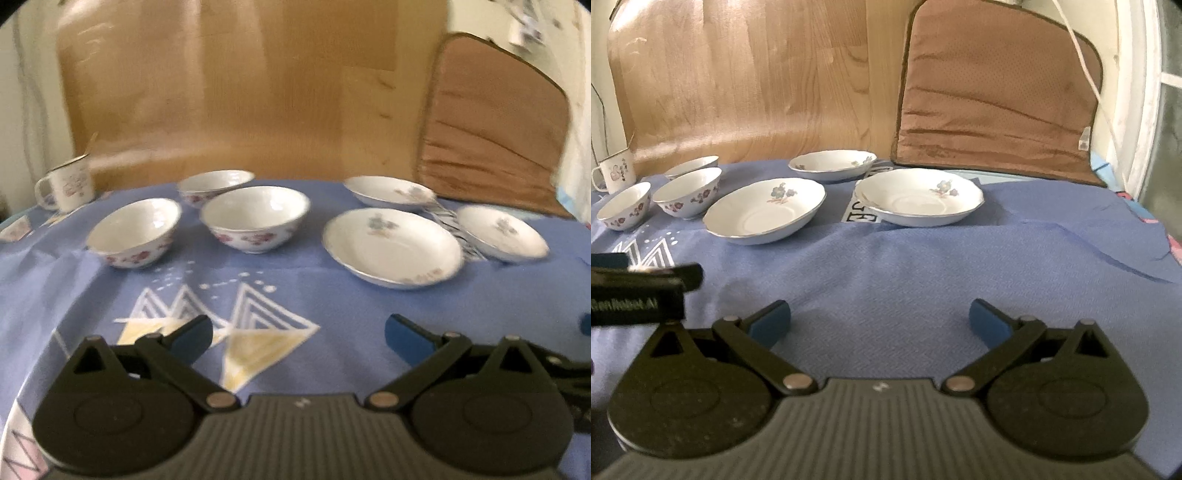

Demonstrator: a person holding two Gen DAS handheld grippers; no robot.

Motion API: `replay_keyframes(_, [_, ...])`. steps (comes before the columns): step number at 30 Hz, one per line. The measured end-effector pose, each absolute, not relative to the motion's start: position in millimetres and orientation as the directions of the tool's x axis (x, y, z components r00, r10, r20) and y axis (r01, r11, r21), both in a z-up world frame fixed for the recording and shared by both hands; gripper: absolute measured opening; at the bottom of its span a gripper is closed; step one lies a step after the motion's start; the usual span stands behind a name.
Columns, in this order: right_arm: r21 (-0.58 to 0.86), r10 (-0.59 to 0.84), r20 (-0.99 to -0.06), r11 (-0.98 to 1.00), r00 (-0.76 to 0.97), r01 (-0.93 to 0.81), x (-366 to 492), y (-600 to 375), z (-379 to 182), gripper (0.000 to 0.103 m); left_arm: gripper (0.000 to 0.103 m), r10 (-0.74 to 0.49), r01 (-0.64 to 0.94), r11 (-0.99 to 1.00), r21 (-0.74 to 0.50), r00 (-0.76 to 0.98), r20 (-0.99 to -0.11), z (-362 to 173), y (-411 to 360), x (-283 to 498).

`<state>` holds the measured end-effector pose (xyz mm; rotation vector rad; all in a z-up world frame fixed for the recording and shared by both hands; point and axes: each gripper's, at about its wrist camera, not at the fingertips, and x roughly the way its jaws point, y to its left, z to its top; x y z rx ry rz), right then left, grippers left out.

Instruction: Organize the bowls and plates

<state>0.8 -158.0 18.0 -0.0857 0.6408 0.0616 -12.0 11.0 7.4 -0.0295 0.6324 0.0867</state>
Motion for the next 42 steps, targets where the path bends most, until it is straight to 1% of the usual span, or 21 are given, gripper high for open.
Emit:
replay_keyframes(3, [-0.06,0.034,-0.571,0.995,0.82,-0.083,-3.6,-159.1,20.1,0.103,0.103,0.086,-0.14,0.989,-0.041,0.787,-0.611,7.0,21.5,-5.5])
replay_keyframes(6, [-0.055,0.034,-0.562,0.995,0.826,-0.078,-4.0,-160.9,21.1,0.103,0.103,0.088,-0.167,0.983,-0.071,0.778,-0.622,5.7,29.7,-3.4])
replay_keyframes(16, [-0.038,0.031,-0.53,0.997,0.847,-0.06,-8.1,-163.5,21.0,0.101,0.103,0.088,-0.173,0.982,-0.075,0.772,-0.629,5.2,32.4,-5.0])
replay_keyframes(17, [-0.038,0.027,-0.514,0.998,0.857,-0.055,-9.6,-163.6,22.6,0.1,0.103,0.087,-0.175,0.981,-0.08,0.772,-0.629,5.6,33.2,-3.7])
replay_keyframes(21, [-0.029,0.02,-0.395,0.999,0.918,-0.035,-13.5,-161.3,39.8,0.1,0.103,0.078,-0.189,0.976,-0.111,0.772,-0.631,4.9,40.1,0.3])
replay_keyframes(25, [-0.001,-0.006,-0.242,1.0,0.97,0.006,-16.2,-155.6,53.3,0.1,0.103,0.1,-0.206,0.973,-0.102,0.781,-0.616,6.6,43.6,4.5])
replay_keyframes(29, [-0.051,-0.08,-0.073,0.996,0.994,0.076,-23.5,-144.3,42.3,0.1,0.103,0.124,-0.215,0.973,-0.087,0.801,-0.586,9.9,45.8,6.0])
replay_keyframes(30, [-0.067,-0.09,-0.047,0.994,0.995,0.087,-25.8,-142.5,36.9,0.1,0.103,0.138,-0.216,0.974,-0.071,0.809,-0.572,11.1,44.8,5.5])
replay_keyframes(32, [-0.059,-0.076,-0.031,0.996,0.997,0.074,-26.9,-146.2,38.7,0.101,0.103,0.162,-0.22,0.975,-0.042,0.821,-0.547,13.1,41.6,5.6])
replay_keyframes(35, [-0.044,-0.085,-0.011,0.995,0.996,0.084,-28.9,-149.7,37.9,0.103,0.103,0.156,-0.206,0.978,-0.027,0.816,-0.556,12.1,38.4,8.6])
replay_keyframes(38, [-0.035,-0.063,-0.038,0.998,0.997,0.061,-29.0,-150.2,37.1,0.103,0.103,0.166,-0.213,0.977,-0.019,0.811,-0.561,11.1,38.4,7.8])
replay_keyframes(40, [-0.061,-0.046,-0.043,0.997,0.998,0.044,-30.1,-141.9,35.3,0.103,0.103,0.184,-0.219,0.976,0.001,0.816,-0.548,11.4,35.5,5.3])
replay_keyframes(42, [-0.108,-0.034,-0.022,0.994,0.999,0.032,-36.0,-131.1,33.1,0.103,0.103,0.208,-0.226,0.974,0.031,0.824,-0.527,12.1,31.2,1.7])
